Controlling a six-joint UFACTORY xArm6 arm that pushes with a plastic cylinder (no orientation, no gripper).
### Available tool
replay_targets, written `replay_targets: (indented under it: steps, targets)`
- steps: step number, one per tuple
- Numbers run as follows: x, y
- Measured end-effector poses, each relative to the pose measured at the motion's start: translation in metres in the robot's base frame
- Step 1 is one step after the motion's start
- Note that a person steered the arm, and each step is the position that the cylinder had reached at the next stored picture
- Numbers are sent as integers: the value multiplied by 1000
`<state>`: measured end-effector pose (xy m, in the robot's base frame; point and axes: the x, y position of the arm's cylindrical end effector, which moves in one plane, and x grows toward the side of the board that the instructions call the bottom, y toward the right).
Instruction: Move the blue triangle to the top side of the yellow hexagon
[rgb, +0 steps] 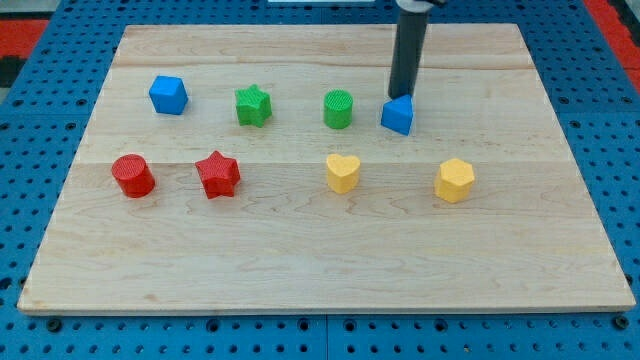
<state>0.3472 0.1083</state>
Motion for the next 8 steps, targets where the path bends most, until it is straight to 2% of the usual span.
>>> replay_targets:
  steps: [1,2,3,4,5,6,8]
  targets:
    - [34,14]
    - [32,10]
    - [-3,-5]
    - [20,-34]
    - [56,-16]
    - [72,28]
    - [133,30]
